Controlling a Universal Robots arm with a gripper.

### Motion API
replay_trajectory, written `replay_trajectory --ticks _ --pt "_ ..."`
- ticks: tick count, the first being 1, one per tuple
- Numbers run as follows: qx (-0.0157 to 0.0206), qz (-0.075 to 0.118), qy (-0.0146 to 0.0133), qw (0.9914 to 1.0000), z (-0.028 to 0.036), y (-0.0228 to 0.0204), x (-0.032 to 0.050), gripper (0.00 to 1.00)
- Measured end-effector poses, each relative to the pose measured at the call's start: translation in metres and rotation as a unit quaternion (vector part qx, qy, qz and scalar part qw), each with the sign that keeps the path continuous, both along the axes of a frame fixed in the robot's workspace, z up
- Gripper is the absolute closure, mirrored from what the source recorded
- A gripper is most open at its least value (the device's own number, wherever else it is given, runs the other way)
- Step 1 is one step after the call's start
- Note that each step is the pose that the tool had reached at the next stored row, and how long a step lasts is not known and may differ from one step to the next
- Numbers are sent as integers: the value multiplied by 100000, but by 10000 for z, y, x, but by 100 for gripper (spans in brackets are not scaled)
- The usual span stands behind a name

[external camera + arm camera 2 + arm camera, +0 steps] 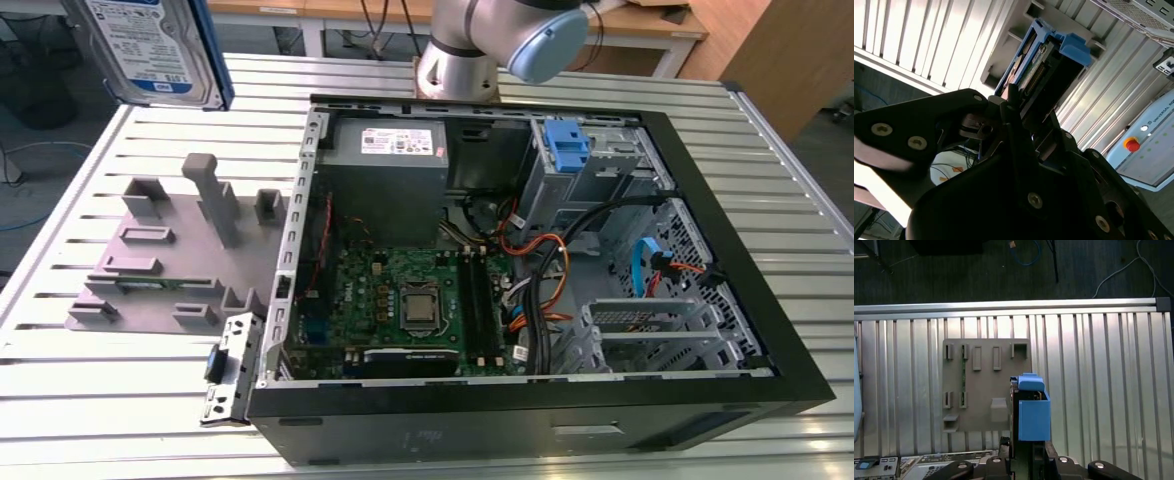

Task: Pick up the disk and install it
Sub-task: 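Pick up the disk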

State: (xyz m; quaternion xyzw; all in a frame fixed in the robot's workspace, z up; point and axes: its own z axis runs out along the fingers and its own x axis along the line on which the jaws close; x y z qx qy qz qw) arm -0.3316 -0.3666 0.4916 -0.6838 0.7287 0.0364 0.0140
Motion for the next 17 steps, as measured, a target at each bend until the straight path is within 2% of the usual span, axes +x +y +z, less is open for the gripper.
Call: replay_trajectory --ticks 11,17 --pt "1 3 0 100000 0 0 245 65" --pt "-3 -2 3 100000 0 0 411 65"
